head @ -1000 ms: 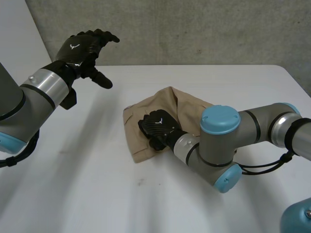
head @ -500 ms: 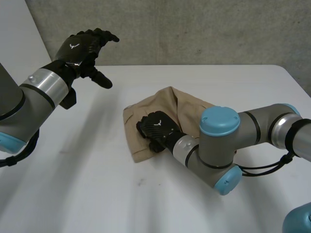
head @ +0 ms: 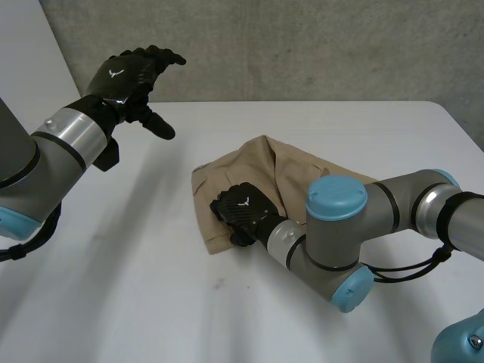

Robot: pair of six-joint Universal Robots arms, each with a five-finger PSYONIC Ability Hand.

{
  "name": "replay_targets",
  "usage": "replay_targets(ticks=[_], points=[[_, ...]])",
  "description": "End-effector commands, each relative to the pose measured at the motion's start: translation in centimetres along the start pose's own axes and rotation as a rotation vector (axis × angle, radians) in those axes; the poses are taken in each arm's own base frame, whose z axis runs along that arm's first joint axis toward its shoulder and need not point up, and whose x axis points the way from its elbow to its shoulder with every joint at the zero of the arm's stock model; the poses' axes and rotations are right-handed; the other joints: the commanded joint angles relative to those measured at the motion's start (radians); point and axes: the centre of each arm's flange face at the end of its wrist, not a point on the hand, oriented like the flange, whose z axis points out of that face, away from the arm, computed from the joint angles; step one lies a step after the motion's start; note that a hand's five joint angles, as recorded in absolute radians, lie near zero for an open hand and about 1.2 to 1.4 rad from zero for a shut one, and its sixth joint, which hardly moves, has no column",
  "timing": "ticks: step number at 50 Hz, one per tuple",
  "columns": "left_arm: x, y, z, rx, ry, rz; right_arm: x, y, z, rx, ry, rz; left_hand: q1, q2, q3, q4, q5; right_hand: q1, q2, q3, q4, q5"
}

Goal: Fold the shorts.

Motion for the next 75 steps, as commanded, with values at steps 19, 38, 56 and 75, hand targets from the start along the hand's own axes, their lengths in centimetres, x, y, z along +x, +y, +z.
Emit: replay_targets(ticks=[19, 38, 56, 75], points=[[-0.1, 0.0, 0.1, 0.002, 0.0, 0.001, 1.0, -0.1, 0.7, -0.006, 0.069, -0.093, -0.024, -0.012, -0.026, -0.015, -0.002, 0.767, 0.675, 0.696, 0.714, 0.691], [-0.6, -0.8, 0.1, 0.025, -0.022, 0.009, 4.0, -16.4, -5.9, 0.346, 0.191, -0.077, -0.024, -0.012, -0.026, -0.015, -0.002, 0.767, 0.675, 0.696, 0.714, 0.691], [-3.3, -3.2, -0.8, 0.085, -0.155, 0.03, 2.7, -12.7, -6.6, 0.13, 0.17, 0.064, -0.027, -0.015, -0.029, -0.018, -0.005, -0.165, -0.257, -0.236, -0.219, -0.242], [-2.7, -2.7, -0.6, 0.073, -0.136, 0.027, -0.4, -2.3, 0.1, -0.059, 0.062, 0.187, -0.027, -0.015, -0.029, -0.018, -0.005, -0.186, -0.278, -0.257, -0.239, -0.262]])
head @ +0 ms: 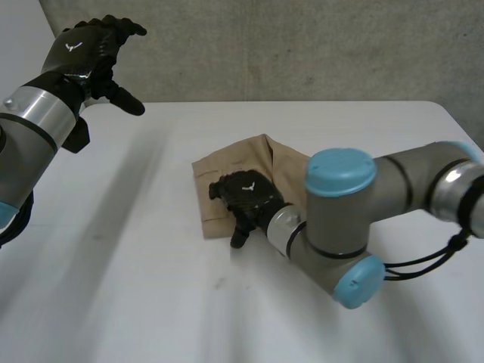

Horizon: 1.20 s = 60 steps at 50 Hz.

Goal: Fold the shorts.

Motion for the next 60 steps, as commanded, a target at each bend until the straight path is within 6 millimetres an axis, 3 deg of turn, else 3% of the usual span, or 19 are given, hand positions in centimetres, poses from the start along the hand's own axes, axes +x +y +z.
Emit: replay_targets(ticks=[1, 11, 15, 19, 22, 34, 38, 39, 42, 43, 46, 48, 53, 57, 60], points=[[0.0, 0.3, 0.1, -0.007, 0.001, -0.002, -0.1, 1.8, 2.3, -0.006, -0.002, 0.023, -0.027, -0.015, -0.029, -0.014, -0.005, 0.077, -0.01, 0.026, 0.04, 0.036], [0.0, 0.4, 0.0, -0.01, 0.005, -0.003, 0.5, 3.3, 4.4, 0.012, 0.036, 0.005, -0.027, -0.015, -0.029, -0.014, -0.005, 0.209, 0.122, 0.158, 0.172, 0.168], [0.0, 0.4, 0.0, -0.01, 0.005, -0.003, 0.7, 3.4, 4.7, 0.018, 0.054, -0.014, -0.027, -0.015, -0.029, -0.014, -0.005, 0.469, 0.383, 0.418, 0.433, 0.429], [0.0, 0.4, 0.0, -0.01, 0.005, -0.003, 0.9, 2.9, 5.0, 0.047, 0.063, -0.04, -0.027, -0.015, -0.029, -0.014, -0.005, 1.023, 0.936, 0.971, 0.986, 0.982], [0.0, 0.4, 0.1, -0.01, 0.003, -0.003, 1.2, 1.7, 5.0, 0.093, 0.081, -0.051, -0.027, -0.015, -0.029, -0.014, -0.005, 1.024, 0.937, 0.973, 0.988, 0.983], [-0.3, -0.4, 0.1, 0.012, -0.008, 0.005, 1.1, -8.8, 1.0, 0.319, 0.102, -0.1, -0.036, -0.024, -0.038, -0.023, -0.014, 1.024, 0.937, 0.973, 0.988, 0.983], [-0.8, -1.1, 0.2, 0.032, -0.023, 0.011, 0.2, -13.5, -1.4, 0.435, 0.096, -0.121, -0.039, -0.027, -0.041, -0.026, -0.017, 1.024, 0.937, 0.973, 0.988, 0.983], [-1.0, -1.4, 0.2, 0.041, -0.029, 0.014, 0.2, -15.5, -2.5, 0.486, 0.099, -0.121, -0.039, -0.027, -0.041, -0.026, -0.017, 1.024, 0.937, 0.973, 0.988, 0.983], [-2.1, -2.9, 0.1, 0.081, -0.075, 0.031, 0.3, -18.5, -4.2, 0.569, 0.112, -0.12, -0.039, -0.027, -0.041, -0.026, -0.017, 1.024, 0.937, 0.973, 0.988, 0.983], [-2.9, -3.7, -0.1, 0.103, -0.104, 0.037, 0.4, -20.5, -5.3, 0.626, 0.123, -0.107, -0.039, -0.027, -0.041, -0.026, -0.017, 1.024, 0.937, 0.973, 0.988, 0.983], [-4.0, -4.5, -0.3, 0.123, -0.143, 0.043, 1.0, -22.9, -7.0, 0.699, 0.153, -0.07, -0.039, -0.027, -0.041, -0.026, -0.017, 1.024, 0.937, 0.973, 0.988, 0.983], [-4.6, -5.0, -0.4, 0.137, -0.163, 0.048, 1.8, -24.6, -8.5, 0.75, 0.195, -0.041, -0.039, -0.027, -0.041, -0.026, -0.017, 1.024, 0.937, 0.973, 0.988, 0.983], [-4.8, -5.3, -0.5, 0.143, -0.17, 0.051, 5.9, -25.3, -9.8, 0.772, 0.343, -0.008, -0.039, -0.027, -0.041, -0.026, -0.017, 1.024, 0.937, 0.973, 0.988, 0.983], [-4.3, -5.1, -0.6, 0.137, -0.16, 0.047, 9.8, -23.7, -10.0, 0.724, 0.489, 0.016, -0.039, -0.027, -0.041, -0.026, -0.017, 1.024, 0.937, 0.973, 0.988, 0.983], [-4.0, -4.9, -0.7, 0.131, -0.153, 0.045, 12.5, -21.2, -9.8, 0.643, 0.582, 0.026, -0.039, -0.027, -0.041, -0.026, -0.017, 1.024, 0.937, 0.973, 0.988, 0.983]])
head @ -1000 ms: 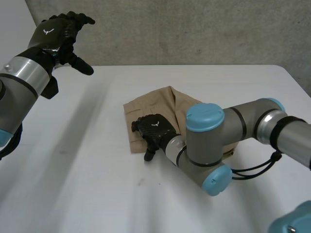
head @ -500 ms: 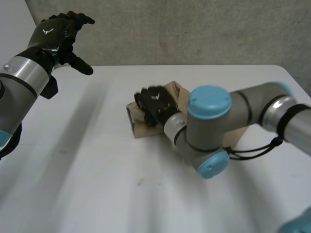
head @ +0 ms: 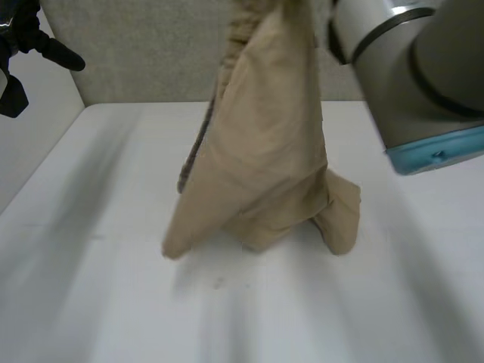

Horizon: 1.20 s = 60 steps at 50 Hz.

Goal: Fold the shorts.

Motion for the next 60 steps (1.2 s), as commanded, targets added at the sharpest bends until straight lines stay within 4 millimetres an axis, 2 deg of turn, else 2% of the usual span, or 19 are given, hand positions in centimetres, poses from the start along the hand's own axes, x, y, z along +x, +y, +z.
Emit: replay_targets(ticks=[1, 5, 6, 9, 10, 11, 13, 14, 17, 20, 24, 25, 29, 36, 39, 41, 45, 49, 60], points=[[0.7, 0.4, -0.3, -0.014, 0.019, -0.009, 6.3, 4.2, -0.8, -0.128, 0.203, -0.082, -0.039, -0.016, -0.017, -0.019, -0.006, 0.425, 0.23, 0.214, 0.207, 0.257], [1.1, 0.6, -0.5, -0.023, 0.028, -0.012, 10.4, 8.9, -2.3, -0.283, 0.284, -0.164, -0.039, -0.016, -0.017, -0.019, -0.006, 0.425, 0.23, 0.214, 0.207, 0.257], [1.4, 0.7, -0.6, -0.027, 0.037, -0.015, 12.1, 11.8, -3.6, -0.383, 0.312, -0.209, -0.039, -0.016, -0.017, -0.019, -0.006, 0.425, 0.23, 0.214, 0.207, 0.257], [2.3, 1.2, -0.8, -0.045, 0.061, -0.024, 14.0, 15.6, -5.9, -0.527, 0.335, -0.275, -0.039, -0.016, -0.017, -0.019, -0.006, 0.425, 0.23, 0.214, 0.207, 0.257], [3.0, 1.6, -1.1, -0.06, 0.082, -0.028, 14.9, 17.5, -7.5, -0.609, 0.347, -0.306, -0.039, -0.016, -0.017, -0.019, -0.006, 0.425, 0.23, 0.214, 0.207, 0.257], [3.4, 1.9, -1.3, -0.069, 0.095, -0.03, 15.1, 18.2, -8.3, -0.646, 0.346, -0.314, -0.039, -0.016, -0.017, -0.019, -0.006, 0.425, 0.23, 0.214, 0.207, 0.257], [4.3, 2.4, -1.6, -0.087, 0.12, -0.036, 15.2, 19.3, -9.7, -0.703, 0.34, -0.318, -0.039, -0.016, -0.017, -0.019, -0.006, 0.158, -0.038, -0.053, -0.06, -0.011], [5.2, 3.3, -1.8, -0.114, 0.143, -0.046, 15.0, 20.0, -10.7, -0.742, 0.33, -0.314, -0.042, -0.019, -0.02, -0.022, -0.008, -0.169, -0.365, -0.38, -0.387, -0.338], [6.6, 4.8, -2.2, -0.156, 0.178, -0.06, 14.7, 20.5, -12.1, -0.788, 0.317, -0.306, -0.042, -0.019, -0.02, -0.022, -0.008, -0.43, -0.626, -0.641, -0.648, -0.599], [8.3, 6.0, -2.6, -0.192, 0.219, -0.075, 14.5, 20.3, -12.5, -0.787, 0.315, -0.308, -0.045, -0.022, -0.023, -0.025, -0.011, -0.493, -0.688, -0.703, -0.71, -0.661], [10.3, 7.3, -3.5, -0.237, 0.265, -0.092, 13.9, 17.2, -11.6, -0.708, 0.278, -0.317, -0.039, -0.016, -0.017, -0.019, -0.006, -0.516, -0.711, -0.727, -0.734, -0.685], [10.8, 7.7, -3.8, -0.251, 0.276, -0.097, 13.1, 15.9, -11.3, -0.674, 0.231, -0.323, -0.033, -0.01, -0.011, -0.013, 0.0, -0.513, -0.709, -0.724, -0.731, -0.682], [13.7, 9.0, -5.8, -0.33, 0.355, -0.118, 11.4, 14.2, -10.9, -0.624, 0.089, -0.382, -0.004, 0.019, 0.018, 0.016, 0.03, -0.507, -0.703, -0.718, -0.725, -0.676], [17.8, 11.0, -10.6, -0.529, 0.457, -0.133, 11.1, 14.5, -11.0, -0.614, -0.101, -0.636, 0.078, 0.101, 0.101, 0.098, 0.112, -0.481, -0.676, -0.692, -0.699, -0.649], [19.8, 11.4, -12.9, -0.583, 0.48, -0.116, 11.9, 15.3, -11.2, -0.621, -0.172, -0.803, 0.075, 0.098, 0.098, 0.095, 0.109, -0.475, -0.67, -0.686, -0.693, -0.643], [21.0, 11.8, -14.3, -0.601, 0.471, -0.099, 13.9, 16.5, -11.3, -0.64, -0.2, -0.904, 0.078, 0.101, 0.101, 0.098, 0.112, -0.466, -0.662, -0.677, -0.684, -0.635], [22.5, 12.5, -16.1, -0.627, 0.451, -0.082, 16.9, 18.2, -11.4, -0.648, -0.267, -0.989, 0.075, 0.098, 0.098, 0.095, 0.109, -0.417, -0.612, -0.627, -0.634, -0.585], [24.3, 13.8, -17.6, -0.656, 0.462, -0.095, 18.1, 20.2, -11.5, -0.621, -0.359, -0.985, 0.078, 0.101, 0.101, 0.098, 0.112, -0.369, -0.565, -0.58, -0.587, -0.538], [26.2, 17.9, -18.6, -0.725, 0.471, -0.071, 20.9, 25.1, -12.0, -0.616, -0.447, -1.011, 0.081, 0.104, 0.103, 0.101, 0.115, -0.369, -0.565, -0.58, -0.587, -0.538]])
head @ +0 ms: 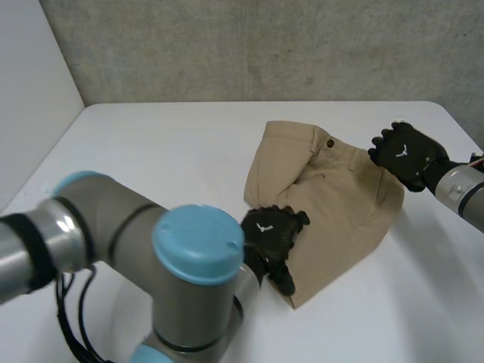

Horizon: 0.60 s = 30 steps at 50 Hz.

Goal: Fold the shorts.

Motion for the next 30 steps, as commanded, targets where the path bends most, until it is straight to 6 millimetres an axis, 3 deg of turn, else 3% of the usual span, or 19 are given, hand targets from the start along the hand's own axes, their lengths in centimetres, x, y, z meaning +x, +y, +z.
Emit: replay_targets(ticks=[1, 4, 10, 12, 15, 20, 25, 30], points=[[0.3, 2.3, 1.8, -0.043, -0.007, 0.011, -1.6, 2.9, 1.9, 0.008, -0.029, -0.049, 0.091, 0.084, 0.087, 0.085, 0.082, 0.173, 0.14, 0.092, 0.094, 0.109], [0.3, 2.5, 2.1, -0.046, -0.005, 0.014, -1.9, 4.3, 2.8, 0.003, -0.01, -0.091, 0.141, 0.134, 0.137, 0.135, 0.132, 0.181, 0.149, 0.101, 0.103, 0.117], [0.1, 2.7, 2.9, -0.031, -0.011, 0.017, -2.0, 5.9, 4.3, 0.012, 0.033, -0.12, 0.463, 0.457, 0.459, 0.457, 0.455, 0.331, 0.298, 0.251, 0.252, 0.267], [0.2, 2.7, 3.1, -0.016, -0.009, 0.02, -2.2, 6.4, 4.7, 0.013, 0.037, -0.122, 0.636, 0.629, 0.632, 0.63, 0.627, 0.489, 0.456, 0.408, 0.41, 0.425], [0.1, 2.6, 3.4, 0.003, -0.014, 0.026, -2.2, 6.6, 5.0, 0.014, 0.039, -0.124, 0.786, 0.779, 0.782, 0.78, 0.778, 0.542, 0.51, 0.462, 0.464, 0.478], [-0.2, 2.3, 3.8, 0.045, -0.04, 0.056, -3.1, 7.0, 5.4, 0.026, 0.022, -0.106, 1.1, 1.093, 1.096, 1.094, 1.092, 0.966, 0.933, 0.886, 0.888, 0.902], [-0.4, 1.6, 3.9, 0.081, -0.052, 0.091, -3.3, 6.6, 5.4, 0.049, 0.006, -0.029, 1.1, 1.094, 1.096, 1.094, 1.092, 0.967, 0.934, 0.887, 0.889, 0.903], [-1.9, 0.0, 4.1, 0.115, -0.089, 0.087, -2.0, 5.1, 4.8, 0.053, 0.016, 0.146, 1.1, 1.094, 1.096, 1.094, 1.092, 0.967, 0.934, 0.887, 0.889, 0.903]])
